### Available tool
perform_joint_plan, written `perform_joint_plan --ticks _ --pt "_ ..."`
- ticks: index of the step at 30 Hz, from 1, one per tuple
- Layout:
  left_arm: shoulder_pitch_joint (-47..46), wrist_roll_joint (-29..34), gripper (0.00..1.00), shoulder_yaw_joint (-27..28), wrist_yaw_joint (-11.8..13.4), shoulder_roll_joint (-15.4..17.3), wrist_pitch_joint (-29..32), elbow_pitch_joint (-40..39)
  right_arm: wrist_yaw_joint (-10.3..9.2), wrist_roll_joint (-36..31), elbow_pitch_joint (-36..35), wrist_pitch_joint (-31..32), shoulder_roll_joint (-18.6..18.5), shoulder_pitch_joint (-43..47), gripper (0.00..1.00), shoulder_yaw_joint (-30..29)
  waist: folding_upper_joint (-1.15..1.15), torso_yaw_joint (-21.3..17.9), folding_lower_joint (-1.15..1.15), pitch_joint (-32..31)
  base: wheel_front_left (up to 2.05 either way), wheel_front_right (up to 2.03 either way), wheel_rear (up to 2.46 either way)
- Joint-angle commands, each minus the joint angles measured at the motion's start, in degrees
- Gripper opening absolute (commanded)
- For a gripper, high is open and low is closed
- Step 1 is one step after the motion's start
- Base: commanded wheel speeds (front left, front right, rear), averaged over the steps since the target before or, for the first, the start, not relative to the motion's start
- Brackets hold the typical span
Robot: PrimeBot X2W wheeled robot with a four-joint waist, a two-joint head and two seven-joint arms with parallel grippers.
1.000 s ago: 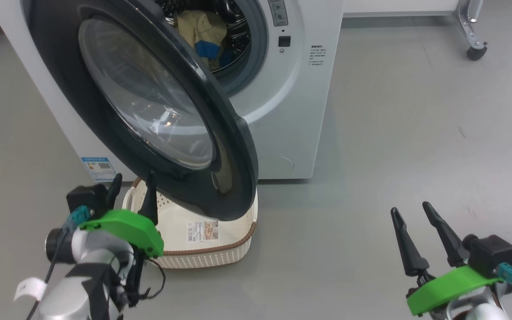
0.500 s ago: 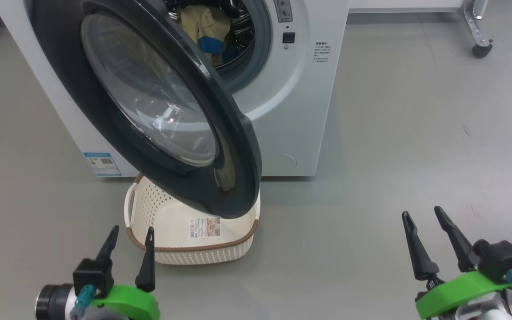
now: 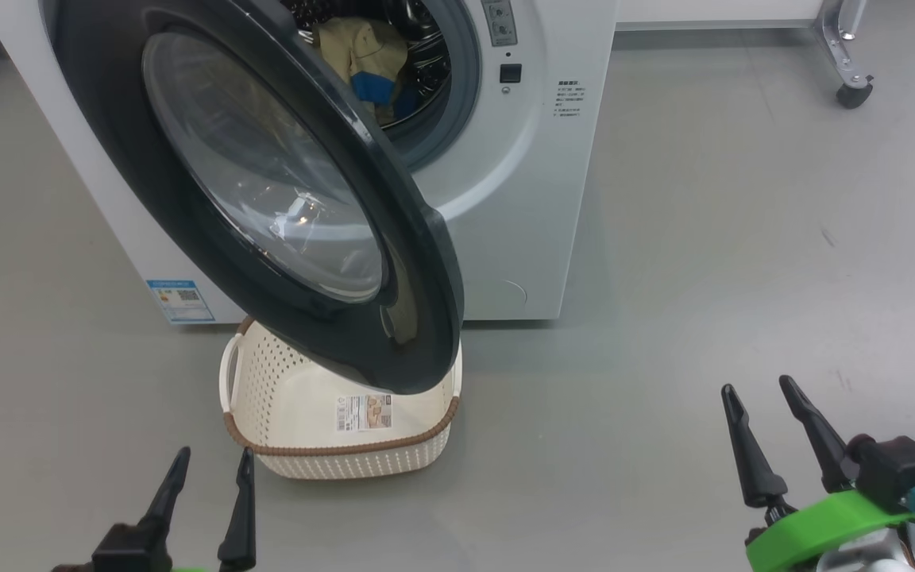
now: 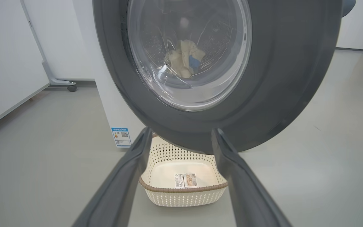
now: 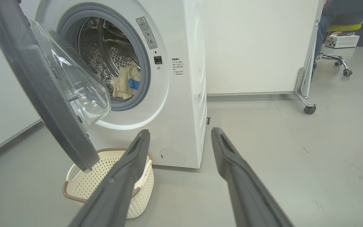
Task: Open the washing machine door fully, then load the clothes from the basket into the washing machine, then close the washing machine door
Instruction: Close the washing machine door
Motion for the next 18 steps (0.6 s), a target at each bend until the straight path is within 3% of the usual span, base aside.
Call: perform_joint_plan --ticks 1,13,14,15,16,18 --pt "-1.2 0.5 1.00 3.1 -0.4 0.0 -0.8 -2.1 -0.16 -0.4 -1.6 -0.4 -1.3 -0.7 1.00 0.5 0.00 0.0 0.00 0.0 0.00 0.00 0.00" --pt "0.4 3.8 1.00 10.1 -5.9 -4.1 -0.8 -3.7 -0.16 -2.9 -1.8 -0.4 -0.3 -0.4 1.00 -1.8 0.00 0.3 0.00 0.4 0.00 0.00 0.00" --pt "0.5 4.0 1.00 10.4 -6.1 -4.3 -0.8 -3.7 -0.16 -3.1 -1.6 -0.4 -0.3 -0.4 0.96 -1.8 0.00 0.2 0.00 0.4 0.00 0.00 0.00" --pt "0.6 4.1 1.00 10.7 -6.3 -4.4 -0.8 -3.6 -0.16 -3.2 -1.5 -0.4 -0.3 -0.5 0.47 -1.8 0.00 0.2 0.00 0.4 0.00 0.00 0.00" --pt "0.6 4.2 1.00 11.1 -6.5 -4.6 -0.8 -3.6 -0.16 -3.6 -1.2 -0.4 -0.5 -0.6 0.05 -1.6 0.00 0.1 0.00 0.4 0.00 0.00 0.00" --pt "0.7 4.4 1.00 11.6 -6.7 -4.8 -0.8 -3.6 -0.16 -3.5 -0.9 -0.4 -0.5 -0.7 0.00 -1.3 0.00 0.1 0.00 0.3 0.00 0.00 0.00"
